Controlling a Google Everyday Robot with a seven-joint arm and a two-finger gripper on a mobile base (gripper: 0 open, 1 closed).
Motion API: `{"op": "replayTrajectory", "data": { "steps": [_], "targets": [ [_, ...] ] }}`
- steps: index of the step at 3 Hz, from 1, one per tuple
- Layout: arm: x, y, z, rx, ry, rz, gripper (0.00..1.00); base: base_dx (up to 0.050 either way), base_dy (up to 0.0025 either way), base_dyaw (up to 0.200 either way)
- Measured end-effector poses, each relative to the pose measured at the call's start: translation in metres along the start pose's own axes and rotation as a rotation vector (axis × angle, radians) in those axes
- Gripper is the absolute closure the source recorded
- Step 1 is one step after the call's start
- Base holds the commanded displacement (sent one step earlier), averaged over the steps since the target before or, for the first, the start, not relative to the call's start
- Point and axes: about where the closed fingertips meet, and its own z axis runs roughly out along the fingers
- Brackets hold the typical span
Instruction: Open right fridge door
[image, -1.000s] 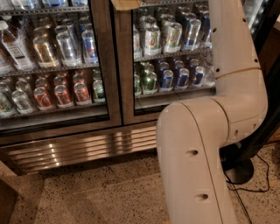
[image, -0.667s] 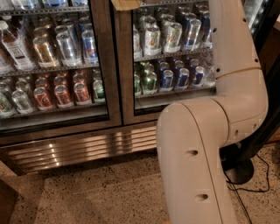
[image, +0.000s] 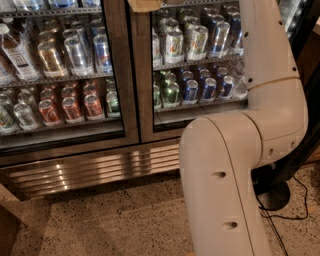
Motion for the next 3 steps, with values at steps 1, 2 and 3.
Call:
{"op": "replayTrajectory", "data": {
  "steps": [1, 2, 3],
  "targets": [
    [0.0004, -0.0002, -0.0004, 0.001, 0.000, 0.000, 1.00, 0.000, 0.00000, 0.000],
    [0.0013, -0.0007, -0.0011, 0.002, -0.001, 0.000, 1.00, 0.000, 0.00000, 0.000],
    [0.0018, -0.0010, -0.0014, 0.003, -0.001, 0.000, 1.00, 0.000, 0.00000, 0.000]
  ]
}}
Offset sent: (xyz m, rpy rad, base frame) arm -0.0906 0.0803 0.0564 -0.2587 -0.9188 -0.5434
